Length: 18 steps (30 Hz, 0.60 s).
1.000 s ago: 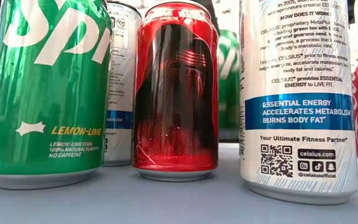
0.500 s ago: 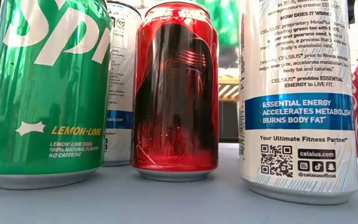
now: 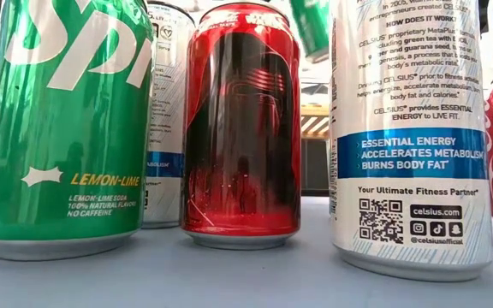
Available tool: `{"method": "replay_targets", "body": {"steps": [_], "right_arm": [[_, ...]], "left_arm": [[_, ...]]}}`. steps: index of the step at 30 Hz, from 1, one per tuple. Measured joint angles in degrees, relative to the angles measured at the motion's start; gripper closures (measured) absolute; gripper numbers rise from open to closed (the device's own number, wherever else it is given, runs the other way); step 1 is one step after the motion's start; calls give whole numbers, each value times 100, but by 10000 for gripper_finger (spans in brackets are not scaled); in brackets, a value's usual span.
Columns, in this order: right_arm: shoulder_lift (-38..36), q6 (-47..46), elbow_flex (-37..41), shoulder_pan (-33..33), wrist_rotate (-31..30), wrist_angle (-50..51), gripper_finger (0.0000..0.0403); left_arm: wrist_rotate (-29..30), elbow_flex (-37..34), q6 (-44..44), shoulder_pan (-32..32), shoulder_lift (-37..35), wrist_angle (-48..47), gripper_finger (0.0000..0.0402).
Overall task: Place canned beverage on shelf
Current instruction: Put the top green soda can on the shelf
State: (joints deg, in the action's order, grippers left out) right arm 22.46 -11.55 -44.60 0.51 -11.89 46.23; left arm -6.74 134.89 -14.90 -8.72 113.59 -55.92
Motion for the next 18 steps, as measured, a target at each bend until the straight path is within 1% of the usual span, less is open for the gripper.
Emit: {"method": "replay_targets", "body": {"steps": [2,4,6,11,13,16,18], "right_arm": [[2,-2,0,0,-18,2,250],[2,-2,0,2,-44,0,250],[2,-27,0,0,-196,-1,250],[21,-343,0,0,-375,-167,250],[63,-345,0,0,-484,-261,250],[182,-349,0,2,-696,-362,250],[290,-354,0,0,-810,-413,250]], "left_arm": [[-72,0,-232,-229,-1,-53,138],[-265,-2,-443,-482,-1,-129,138],[-503,-2,-631,-742,-1,-315,138],[-900,-5,-1275,-1388,-3,-1163,138],[-1023,-7,-1612,-1597,-3,-1301,138],[-1379,-4,-2088,-1841,-3,-1444,138],[-1452,-4,-2405,-1936,-3,-1589,138]]}}
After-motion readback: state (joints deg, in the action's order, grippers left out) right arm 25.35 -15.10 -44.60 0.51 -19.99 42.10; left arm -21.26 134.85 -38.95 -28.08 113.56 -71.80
